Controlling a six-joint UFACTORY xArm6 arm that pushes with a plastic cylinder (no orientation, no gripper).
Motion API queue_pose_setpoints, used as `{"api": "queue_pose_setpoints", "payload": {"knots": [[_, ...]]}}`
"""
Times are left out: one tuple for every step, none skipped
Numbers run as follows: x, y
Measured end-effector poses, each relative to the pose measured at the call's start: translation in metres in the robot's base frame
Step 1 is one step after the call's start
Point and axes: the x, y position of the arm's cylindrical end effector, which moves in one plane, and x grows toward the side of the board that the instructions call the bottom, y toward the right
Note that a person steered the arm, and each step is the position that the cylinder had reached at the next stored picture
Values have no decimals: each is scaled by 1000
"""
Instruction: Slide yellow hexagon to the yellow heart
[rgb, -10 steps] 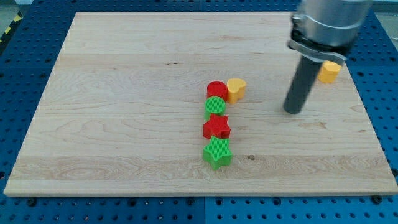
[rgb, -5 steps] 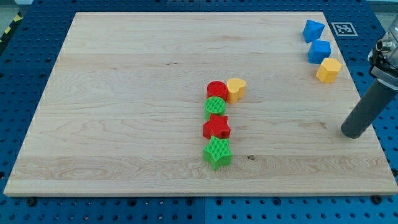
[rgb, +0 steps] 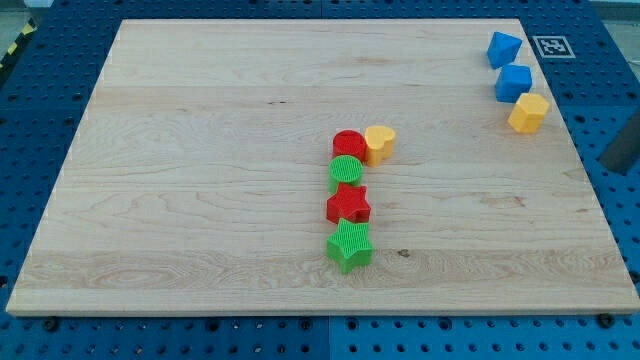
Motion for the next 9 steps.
{"api": "queue_pose_setpoints", "payload": {"knots": [[-38,-7],[-68,-41],[-85,-68],[-80,-83],[-61,-84],[-45,-78],[-45,-98],[-45,-133],[-34,-130]]}}
